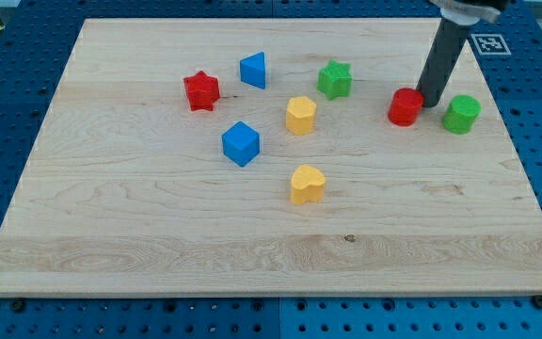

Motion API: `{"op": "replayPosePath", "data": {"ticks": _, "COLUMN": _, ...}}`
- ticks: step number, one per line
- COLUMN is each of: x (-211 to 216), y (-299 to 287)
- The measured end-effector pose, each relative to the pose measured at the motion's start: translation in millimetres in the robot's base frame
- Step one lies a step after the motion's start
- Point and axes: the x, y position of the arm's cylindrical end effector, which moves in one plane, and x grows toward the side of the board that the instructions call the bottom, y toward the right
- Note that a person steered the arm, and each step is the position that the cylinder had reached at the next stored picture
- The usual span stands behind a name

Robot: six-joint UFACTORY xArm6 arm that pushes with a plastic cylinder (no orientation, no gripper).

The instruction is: Move the red circle top right to the yellow heart

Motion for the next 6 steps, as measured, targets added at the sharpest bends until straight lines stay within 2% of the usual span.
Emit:
{"op": "replayPosePath", "data": {"ticks": 1, "x": 18, "y": -2}}
{"op": "replayPosePath", "data": {"ticks": 2, "x": 18, "y": 0}}
{"op": "replayPosePath", "data": {"ticks": 4, "x": -14, "y": -4}}
{"op": "replayPosePath", "data": {"ticks": 5, "x": -14, "y": -32}}
{"op": "replayPosePath", "data": {"ticks": 6, "x": -2, "y": -35}}
